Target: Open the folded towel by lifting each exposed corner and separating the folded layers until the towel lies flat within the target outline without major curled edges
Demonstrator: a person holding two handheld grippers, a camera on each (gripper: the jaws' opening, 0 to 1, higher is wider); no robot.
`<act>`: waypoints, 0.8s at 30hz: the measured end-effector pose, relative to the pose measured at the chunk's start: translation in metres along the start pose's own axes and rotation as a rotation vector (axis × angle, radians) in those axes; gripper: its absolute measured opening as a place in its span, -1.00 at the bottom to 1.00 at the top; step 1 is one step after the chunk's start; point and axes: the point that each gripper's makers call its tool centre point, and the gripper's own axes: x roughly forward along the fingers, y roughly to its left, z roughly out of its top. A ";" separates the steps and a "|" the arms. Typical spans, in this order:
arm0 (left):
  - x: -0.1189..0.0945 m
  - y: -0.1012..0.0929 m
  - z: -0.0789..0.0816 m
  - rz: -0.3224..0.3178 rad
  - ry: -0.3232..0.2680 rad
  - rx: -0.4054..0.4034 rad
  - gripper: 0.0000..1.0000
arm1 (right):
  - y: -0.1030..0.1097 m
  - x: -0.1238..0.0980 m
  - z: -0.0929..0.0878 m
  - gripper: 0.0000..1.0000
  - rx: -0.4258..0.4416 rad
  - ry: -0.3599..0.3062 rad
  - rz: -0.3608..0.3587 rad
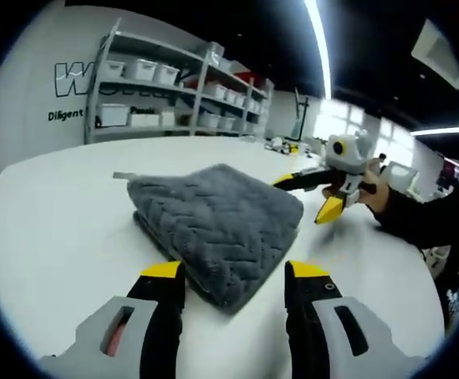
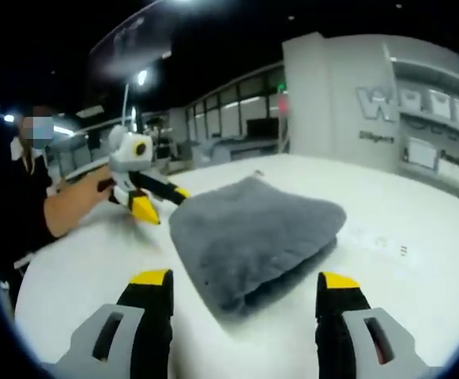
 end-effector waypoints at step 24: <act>0.000 0.016 -0.004 0.013 0.022 -0.072 -0.67 | 0.020 0.004 -0.005 -0.76 0.069 -0.040 0.072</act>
